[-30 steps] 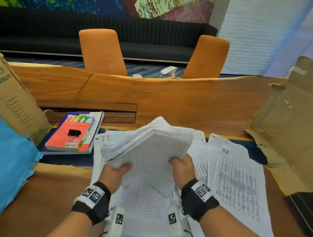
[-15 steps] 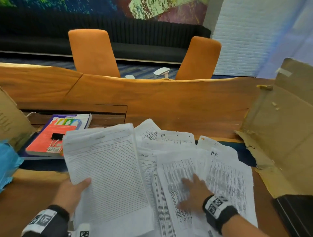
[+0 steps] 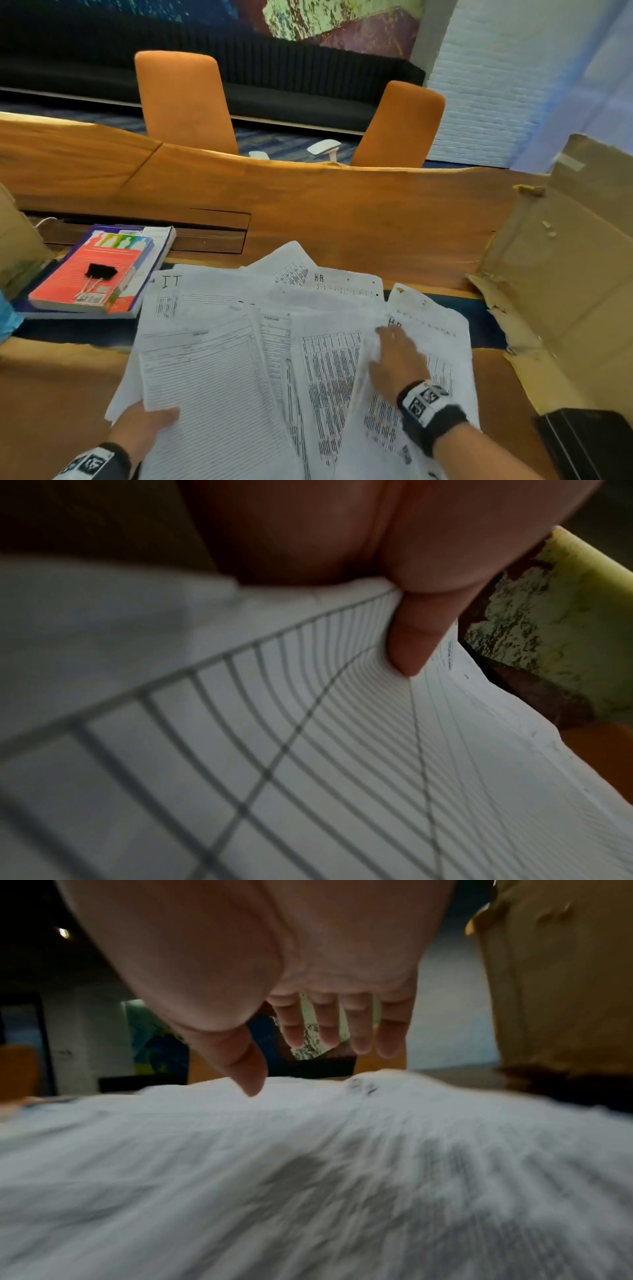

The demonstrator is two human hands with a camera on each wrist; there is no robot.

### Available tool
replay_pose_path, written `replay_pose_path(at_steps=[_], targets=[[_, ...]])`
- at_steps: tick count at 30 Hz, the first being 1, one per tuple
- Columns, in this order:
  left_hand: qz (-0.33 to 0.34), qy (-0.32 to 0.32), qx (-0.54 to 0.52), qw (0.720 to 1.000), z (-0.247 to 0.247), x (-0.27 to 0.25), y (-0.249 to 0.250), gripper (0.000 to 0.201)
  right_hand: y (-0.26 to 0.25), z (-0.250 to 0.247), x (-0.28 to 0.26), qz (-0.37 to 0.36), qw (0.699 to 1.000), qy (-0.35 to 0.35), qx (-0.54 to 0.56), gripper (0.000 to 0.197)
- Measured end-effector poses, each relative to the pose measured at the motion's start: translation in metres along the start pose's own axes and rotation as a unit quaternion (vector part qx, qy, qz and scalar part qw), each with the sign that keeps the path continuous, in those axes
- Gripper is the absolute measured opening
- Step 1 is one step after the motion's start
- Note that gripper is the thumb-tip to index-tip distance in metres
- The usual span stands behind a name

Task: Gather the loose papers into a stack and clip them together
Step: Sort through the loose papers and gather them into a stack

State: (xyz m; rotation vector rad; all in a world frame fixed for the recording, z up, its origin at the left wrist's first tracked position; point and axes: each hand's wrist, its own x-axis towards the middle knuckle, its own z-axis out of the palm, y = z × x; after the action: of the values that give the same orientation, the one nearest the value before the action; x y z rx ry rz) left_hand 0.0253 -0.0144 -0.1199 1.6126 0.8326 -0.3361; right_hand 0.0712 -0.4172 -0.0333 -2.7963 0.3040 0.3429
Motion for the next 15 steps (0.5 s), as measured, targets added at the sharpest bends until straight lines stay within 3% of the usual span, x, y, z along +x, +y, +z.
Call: replay_pose_path(at_steps=[2, 5, 7, 9, 13, 15], targets=[[-0.005, -0.003, 0.016, 1.0, -0.001, 0.009, -0.004, 0.028, 0.025, -0.023, 0.028, 0.039, 0.998, 0.014, -0.039, 0.082], [-0.016, 0.004, 0.026, 1.0, -0.002, 0.02, -0.011, 0.018, 0.06, -0.034, 0.056, 0.083, 0.989, -0.057, -0.109, 0.103], [-0.021, 0.004, 0.04, 0.999, -0.002, 0.02, -0.011, 0.016, 0.068, -0.03, 0.057, 0.082, 0.98, -0.103, -0.149, 0.101], [-0.022, 0.002, 0.05, 0.998, -0.002, 0.014, -0.008, 0.017, 0.068, -0.023, 0.05, 0.056, 0.974, -0.107, -0.192, 0.08], [-0.018, 0.003, 0.061, 0.998, -0.003, 0.012, -0.009, 0.022, 0.058, -0.016, 0.036, -0.021, 0.976, -0.085, -0.201, 0.008], [-0.018, -0.002, 0.054, 0.998, -0.004, 0.016, -0.011, 0.033, 0.056, -0.018, 0.037, -0.028, 0.983, -0.064, -0.169, 0.003]])
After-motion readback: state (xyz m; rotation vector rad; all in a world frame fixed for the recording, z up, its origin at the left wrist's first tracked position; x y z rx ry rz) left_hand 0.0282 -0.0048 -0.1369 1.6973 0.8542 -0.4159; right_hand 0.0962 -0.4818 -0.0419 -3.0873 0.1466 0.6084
